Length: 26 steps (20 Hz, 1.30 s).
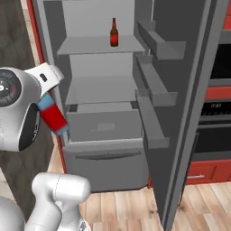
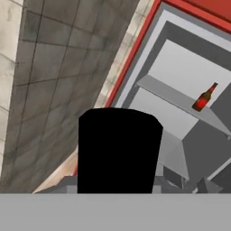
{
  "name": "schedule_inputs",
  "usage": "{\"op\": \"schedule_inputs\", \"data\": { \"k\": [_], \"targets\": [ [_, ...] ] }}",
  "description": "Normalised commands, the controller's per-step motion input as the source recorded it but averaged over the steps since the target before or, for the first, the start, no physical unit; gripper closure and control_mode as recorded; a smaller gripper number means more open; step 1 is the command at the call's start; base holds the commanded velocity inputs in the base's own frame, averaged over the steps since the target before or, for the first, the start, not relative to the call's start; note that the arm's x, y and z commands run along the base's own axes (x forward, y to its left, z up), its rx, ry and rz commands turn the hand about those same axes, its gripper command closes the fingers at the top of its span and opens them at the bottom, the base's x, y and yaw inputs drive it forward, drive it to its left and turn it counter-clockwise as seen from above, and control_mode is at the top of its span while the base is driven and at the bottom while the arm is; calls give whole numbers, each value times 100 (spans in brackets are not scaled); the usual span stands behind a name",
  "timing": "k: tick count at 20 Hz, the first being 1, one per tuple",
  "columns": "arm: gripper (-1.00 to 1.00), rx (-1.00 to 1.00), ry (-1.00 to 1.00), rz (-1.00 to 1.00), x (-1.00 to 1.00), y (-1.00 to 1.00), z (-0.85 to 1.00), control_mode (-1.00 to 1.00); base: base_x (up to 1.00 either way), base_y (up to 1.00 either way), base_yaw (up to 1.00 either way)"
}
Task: Place the liquor and beer on the top shelf of the fridge to keep them out of children's reach, and place the avocado on lower shelves for easy access.
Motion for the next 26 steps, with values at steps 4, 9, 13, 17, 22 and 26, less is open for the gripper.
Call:
{"op": "schedule_inputs", "data": {
  "k": [4, 9, 13, 17, 22, 26],
  "targets": [
    [100, 0, 0, 0, 0, 0, 0, 100, 63, 0, 2],
    [100, 0, 0, 0, 0, 0, 0, 100, 62, -11, 6],
    [100, 0, 0, 0, 0, 0, 0, 100, 59, -22, 10],
    [100, 0, 0, 0, 0, 0, 0, 100, 55, -32, 16],
    [100, 0, 0, 0, 0, 0, 0, 100, 48, -31, 22],
    [100, 0, 0, 0, 0, 0, 0, 100, 42, -20, 25]
  ]
}}
